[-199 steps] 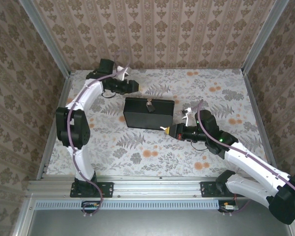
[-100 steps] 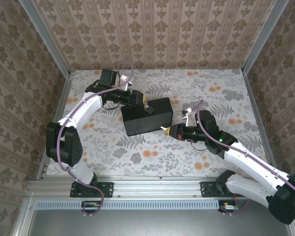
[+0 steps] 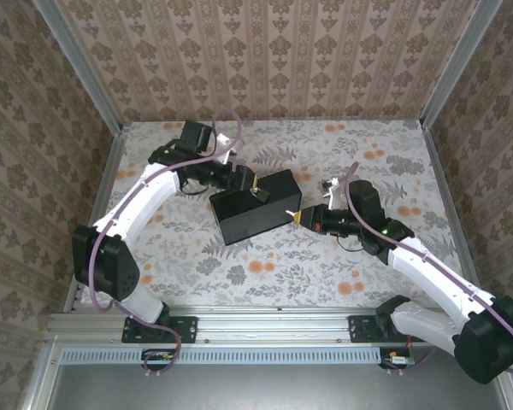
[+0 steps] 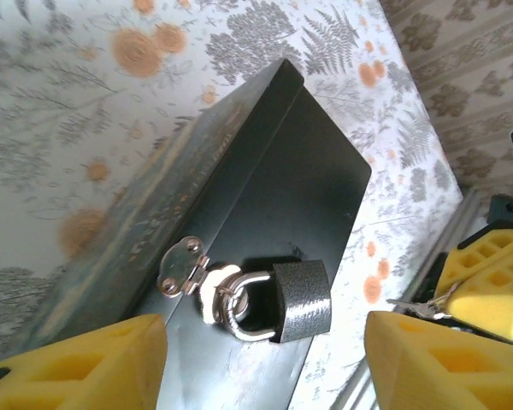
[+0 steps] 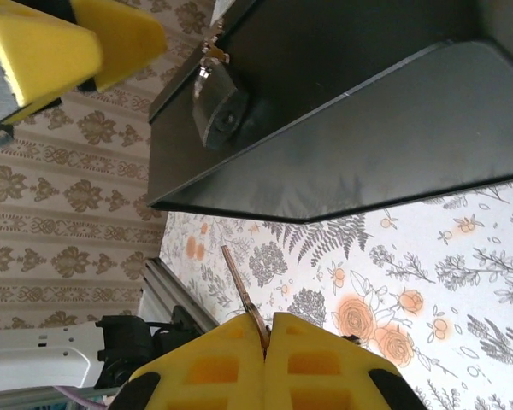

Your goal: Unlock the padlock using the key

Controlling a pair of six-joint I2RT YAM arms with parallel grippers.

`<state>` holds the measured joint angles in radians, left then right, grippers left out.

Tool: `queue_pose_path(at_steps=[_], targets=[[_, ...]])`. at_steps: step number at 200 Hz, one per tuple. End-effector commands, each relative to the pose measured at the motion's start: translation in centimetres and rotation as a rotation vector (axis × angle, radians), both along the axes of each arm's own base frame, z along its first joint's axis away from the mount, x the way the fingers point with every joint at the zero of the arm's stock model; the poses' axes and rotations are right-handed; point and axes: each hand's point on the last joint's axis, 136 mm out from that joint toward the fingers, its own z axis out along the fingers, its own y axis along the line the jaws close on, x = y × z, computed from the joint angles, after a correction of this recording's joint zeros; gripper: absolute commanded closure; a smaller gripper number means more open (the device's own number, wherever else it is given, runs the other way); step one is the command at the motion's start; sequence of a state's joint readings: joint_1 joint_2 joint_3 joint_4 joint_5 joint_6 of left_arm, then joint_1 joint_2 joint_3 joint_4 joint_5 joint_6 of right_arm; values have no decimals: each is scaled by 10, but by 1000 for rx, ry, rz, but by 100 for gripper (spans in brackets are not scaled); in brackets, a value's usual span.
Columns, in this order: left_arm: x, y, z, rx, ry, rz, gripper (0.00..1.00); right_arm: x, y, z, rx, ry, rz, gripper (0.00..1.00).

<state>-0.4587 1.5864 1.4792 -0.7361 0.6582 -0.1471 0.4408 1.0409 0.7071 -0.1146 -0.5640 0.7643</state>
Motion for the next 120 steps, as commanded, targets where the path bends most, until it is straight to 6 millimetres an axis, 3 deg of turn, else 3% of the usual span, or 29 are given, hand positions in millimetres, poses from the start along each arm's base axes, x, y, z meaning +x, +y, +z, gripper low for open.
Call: queue_pose_path(at_steps=[1, 18, 34, 46, 67, 93, 120], targets=[[-13, 0, 12, 143, -279, -254, 31, 0, 4, 12, 9, -42, 58, 96], [-22, -5, 4, 191, -463, -476, 29, -1, 4, 13, 3, -57, 82, 96], [-47, -13, -5, 136, -681, -756, 26, -1, 2, 13, -9, -68, 103, 96], [-43, -16, -4, 150, -796, -806, 22, 0, 0, 12, -18, -66, 108, 96], [-45, -11, 2, 108, -795, -903, 23, 1, -2, 12, -17, -62, 108, 96], [-38, -12, -14, 133, -831, -979, 25, 3, -2, 14, -19, -62, 115, 95], [-33, -23, -17, 81, -854, -1005, 26, 6, -1, 13, -21, -60, 116, 96]])
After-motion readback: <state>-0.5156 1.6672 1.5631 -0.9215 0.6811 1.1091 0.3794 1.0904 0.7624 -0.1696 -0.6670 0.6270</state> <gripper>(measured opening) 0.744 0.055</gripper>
